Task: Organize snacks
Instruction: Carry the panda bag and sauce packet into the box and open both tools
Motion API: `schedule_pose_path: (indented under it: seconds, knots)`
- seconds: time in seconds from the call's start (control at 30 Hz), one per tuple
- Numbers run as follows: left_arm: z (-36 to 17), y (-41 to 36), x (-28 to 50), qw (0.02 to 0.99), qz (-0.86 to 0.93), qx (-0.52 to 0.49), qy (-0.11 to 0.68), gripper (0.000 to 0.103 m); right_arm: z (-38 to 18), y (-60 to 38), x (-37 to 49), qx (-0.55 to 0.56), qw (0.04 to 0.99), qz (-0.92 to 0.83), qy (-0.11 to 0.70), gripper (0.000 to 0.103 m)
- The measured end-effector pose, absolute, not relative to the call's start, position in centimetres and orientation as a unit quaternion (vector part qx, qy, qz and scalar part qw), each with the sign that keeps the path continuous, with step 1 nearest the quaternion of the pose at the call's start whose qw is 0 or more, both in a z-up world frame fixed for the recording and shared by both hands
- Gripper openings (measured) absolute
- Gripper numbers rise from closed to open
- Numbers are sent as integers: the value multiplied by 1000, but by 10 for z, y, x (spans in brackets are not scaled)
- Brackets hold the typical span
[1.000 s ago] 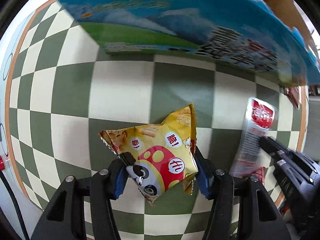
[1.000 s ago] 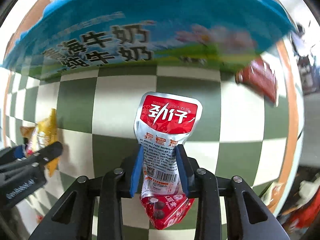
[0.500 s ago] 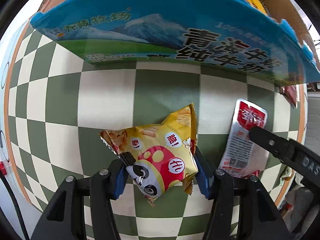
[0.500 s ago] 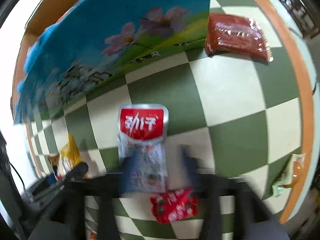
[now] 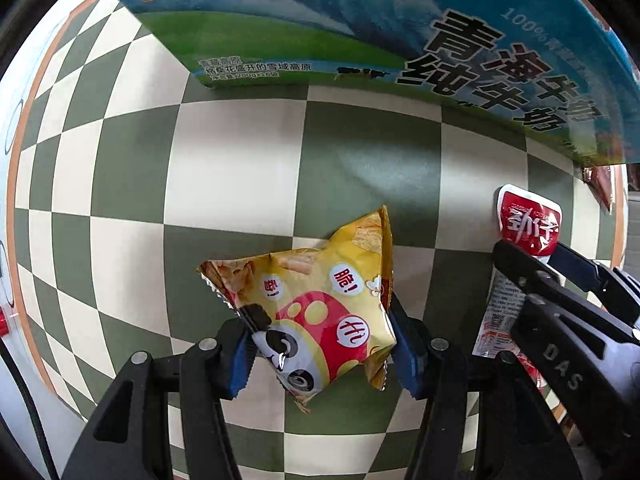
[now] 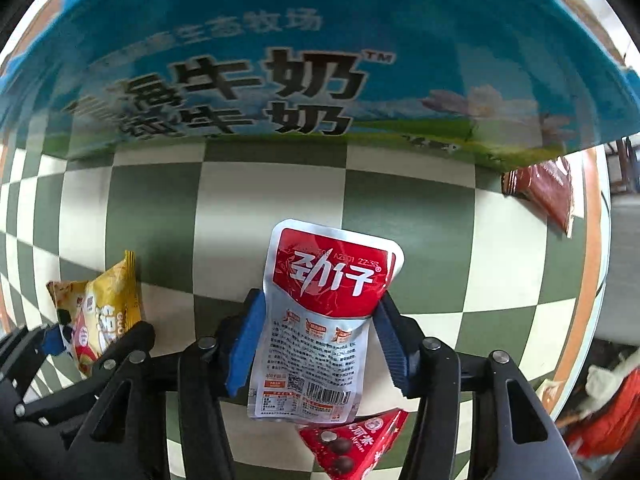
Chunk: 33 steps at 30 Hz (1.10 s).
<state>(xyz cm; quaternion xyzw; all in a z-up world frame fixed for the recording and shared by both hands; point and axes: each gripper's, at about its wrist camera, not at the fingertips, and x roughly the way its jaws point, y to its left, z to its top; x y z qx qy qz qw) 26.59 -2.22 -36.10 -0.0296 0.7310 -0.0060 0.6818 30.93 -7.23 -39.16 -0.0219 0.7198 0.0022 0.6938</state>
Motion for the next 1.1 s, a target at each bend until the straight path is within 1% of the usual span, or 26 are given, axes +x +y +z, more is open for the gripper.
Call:
schedule_pose_path:
  seconds: [0.03, 0.1, 0.2, 0.27, 0.33, 0.43, 0.6, 0.73, 0.83, 0.93, 1.1]
  knots:
    - [-359, -23, 266, 683, -7, -30, 730, 55, -389, -72, 307, -18, 698, 4, 716, 49]
    - [-359, -23, 261, 685, -7, -30, 728, 55, -384, -75, 303, -7, 700, 12, 714, 45]
    - [-357, -21, 262, 684, -7, -34, 728, 55, -378, -87, 303, 5, 700, 18, 713, 44]
    - [-343, -21, 273, 684, -8, -35, 729, 55, -380, -99, 302, 26, 699, 23, 715, 44]
    - [-337, -20, 276, 686, -8, -36, 727, 55, -375, -124, 285, 57, 700, 21, 712, 43]
    - [-327, -18, 277, 689, -15, -40, 724, 55, -361, -152, 284, 107, 702, 20, 704, 43]
    - [-282, -23, 281, 711, -35, -43, 701, 55, -324, -176, 283, 143, 718, 35, 680, 43]
    - [-229, -29, 290, 738, -60, -47, 671, 55, -272, -192, 288, 167, 741, 52, 649, 43]
    - [-188, -31, 304, 759, -76, -45, 645, 55, -240, -190, 293, 176, 755, 68, 628, 43]
    - [-159, -27, 326, 776, -82, -38, 624, 55, -218, -175, 308, 179, 768, 80, 610, 43]
    - [-151, -18, 370, 791, -66, -11, 608, 55, -191, -166, 345, 177, 785, 94, 587, 43]
